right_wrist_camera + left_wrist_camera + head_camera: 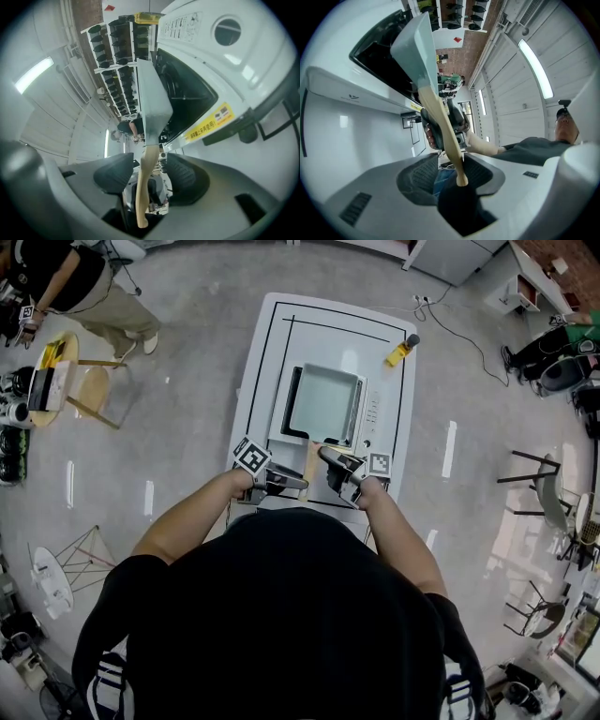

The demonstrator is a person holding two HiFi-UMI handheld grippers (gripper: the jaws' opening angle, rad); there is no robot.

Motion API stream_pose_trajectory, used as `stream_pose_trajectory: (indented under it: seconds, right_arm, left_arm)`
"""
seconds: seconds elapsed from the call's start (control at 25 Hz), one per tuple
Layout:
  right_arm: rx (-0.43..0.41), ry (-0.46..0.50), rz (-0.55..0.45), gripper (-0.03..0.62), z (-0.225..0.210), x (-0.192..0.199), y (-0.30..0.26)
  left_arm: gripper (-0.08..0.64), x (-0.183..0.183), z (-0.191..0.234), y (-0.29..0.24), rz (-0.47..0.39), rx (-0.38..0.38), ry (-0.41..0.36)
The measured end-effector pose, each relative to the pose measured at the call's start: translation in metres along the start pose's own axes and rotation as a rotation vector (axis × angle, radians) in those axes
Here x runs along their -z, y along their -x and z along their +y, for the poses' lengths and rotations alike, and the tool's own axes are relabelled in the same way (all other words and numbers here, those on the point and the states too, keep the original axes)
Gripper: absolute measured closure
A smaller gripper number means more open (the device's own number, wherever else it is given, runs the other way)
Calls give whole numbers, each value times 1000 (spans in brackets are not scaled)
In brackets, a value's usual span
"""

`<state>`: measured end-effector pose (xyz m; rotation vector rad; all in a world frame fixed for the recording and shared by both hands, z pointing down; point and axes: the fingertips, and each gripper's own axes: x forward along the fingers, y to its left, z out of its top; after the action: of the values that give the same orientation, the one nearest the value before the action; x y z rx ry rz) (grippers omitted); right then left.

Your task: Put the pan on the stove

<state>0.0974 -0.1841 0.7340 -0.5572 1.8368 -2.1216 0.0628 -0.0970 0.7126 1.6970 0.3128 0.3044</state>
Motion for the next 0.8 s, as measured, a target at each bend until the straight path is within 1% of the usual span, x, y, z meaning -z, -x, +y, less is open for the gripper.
stream_pose_trajectory:
  seconds: [0.2, 0.52, 0.64, 0.68, 0.8]
  right_arm:
    - [62, 37, -34, 368, -8, 0, 16]
    - [83, 80, -99, 375, -4, -2, 31]
    - [101, 91, -125, 382, -3, -2, 37]
    - [106, 102, -133, 385, -1, -3, 38]
    - [135, 150, -157, 391, 5, -5, 44]
  left_arm:
    - [383, -2, -1, 9, -44, -11, -20]
    - [383, -6, -8, 24, -83, -11, -42]
    - [383, -9, -15, 31, -125, 11, -3]
    - [383, -12, -16, 35, -136, 8, -15]
    - [385, -21, -16, 49, -158, -38, -120]
